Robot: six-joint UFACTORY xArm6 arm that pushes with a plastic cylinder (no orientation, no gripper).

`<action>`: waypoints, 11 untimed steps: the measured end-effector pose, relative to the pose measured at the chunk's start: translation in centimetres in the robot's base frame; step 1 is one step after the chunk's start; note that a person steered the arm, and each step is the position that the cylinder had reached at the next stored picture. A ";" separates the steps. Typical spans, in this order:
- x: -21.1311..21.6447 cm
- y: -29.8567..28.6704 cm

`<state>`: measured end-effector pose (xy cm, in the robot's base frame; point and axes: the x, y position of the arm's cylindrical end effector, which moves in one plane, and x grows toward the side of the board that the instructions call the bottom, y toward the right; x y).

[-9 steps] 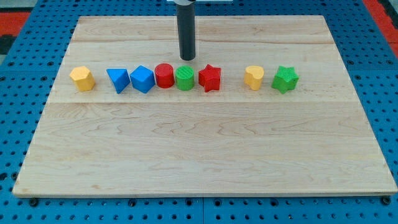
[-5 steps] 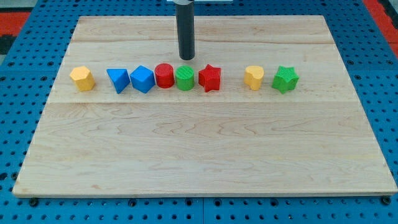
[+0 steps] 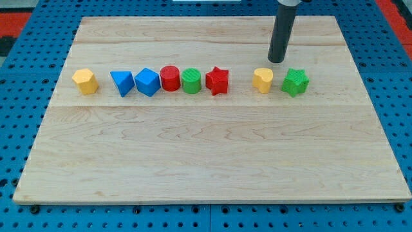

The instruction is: Push the green star towards down

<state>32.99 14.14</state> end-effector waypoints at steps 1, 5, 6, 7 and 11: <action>0.5 3.0; 2.5 1.7; 2.5 1.7; 2.5 1.8; 8.3 2.4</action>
<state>41.30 16.59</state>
